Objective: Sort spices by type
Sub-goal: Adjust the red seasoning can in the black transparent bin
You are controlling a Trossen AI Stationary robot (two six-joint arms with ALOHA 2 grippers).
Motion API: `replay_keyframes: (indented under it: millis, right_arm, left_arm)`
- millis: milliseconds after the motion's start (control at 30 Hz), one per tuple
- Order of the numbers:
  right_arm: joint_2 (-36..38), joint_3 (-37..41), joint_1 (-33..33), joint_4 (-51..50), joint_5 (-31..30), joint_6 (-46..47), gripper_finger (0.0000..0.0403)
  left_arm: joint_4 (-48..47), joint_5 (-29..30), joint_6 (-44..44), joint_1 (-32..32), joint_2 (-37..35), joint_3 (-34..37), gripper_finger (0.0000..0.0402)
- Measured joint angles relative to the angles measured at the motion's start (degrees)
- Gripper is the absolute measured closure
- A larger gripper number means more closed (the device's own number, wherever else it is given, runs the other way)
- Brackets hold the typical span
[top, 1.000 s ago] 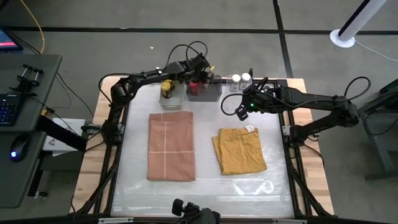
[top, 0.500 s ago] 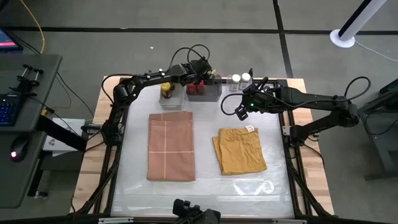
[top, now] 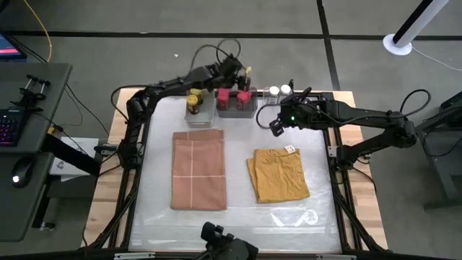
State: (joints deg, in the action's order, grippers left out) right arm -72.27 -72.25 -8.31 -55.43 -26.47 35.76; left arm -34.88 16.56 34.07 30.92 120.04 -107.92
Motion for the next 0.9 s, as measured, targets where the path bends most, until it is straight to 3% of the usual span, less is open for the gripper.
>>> replay_keyframes:
  millis: [100, 233, 333, 467, 533, 633, 733, 833, 900]
  right_arm:
    - [-0.68, 0.0, -3.01, 6.39, 2.96, -0.8, 0.0403]
    - [-3.92, 0.0, -9.03, 17.61, 12.83, -2.83, 0.0403]
    - [-8.03, 0.0, -13.32, 25.57, 19.07, -3.61, 0.0403]
    - [-14.08, 0.0, -17.8, 33.88, 24.81, -2.15, 0.0403]
    - [-17.21, -0.08, -19.51, 35.74, 26.3, 0.05, 0.0403]
    - [-22.31, -2.5, -21.51, 33.66, 25.96, 1.64, 0.0403]
    - [-27.92, -8.17, -22.65, 28.24, 23.42, 1.27, 0.0403]
    - [-34.62, -16.92, -23.16, 18.79, 20.33, -1.26, 0.0403]
    - [-39.47, -23.02, -23.38, 11.04, 19.22, -3.04, 0.0403]
  left_arm:
    - [0.15, -1.84, -9.51, 0.7, -2.76, -1.46, 0.0119]
    - [-1.15, -2.35, -22.85, 0.91, -8.94, -1.75, 0.0146]
    - [-4.88, -1.58, -28.79, 1.01, -13.92, -1.34, 0.0217]
    - [-3.09, -1.53, -33.37, 1.76, -22.44, 5.32, 0.0368]
    - [1.2, -4.59, -34.54, 2.82, -27.63, 11.48, 0.0384]
    - [7.82, -9.15, -34.78, 4.77, -35.33, 22.99, 0.0392]
    - [15.39, -17.74, -33.94, 6.88, -42.43, 34.12, 0.0398]
    - [23.27, -24.89, -31.36, 7.84, -48.22, 41.8, 0.0399]
    - [25.56, -25.97, -30.23, 7.84, -50.44, 44.93, 0.0401]
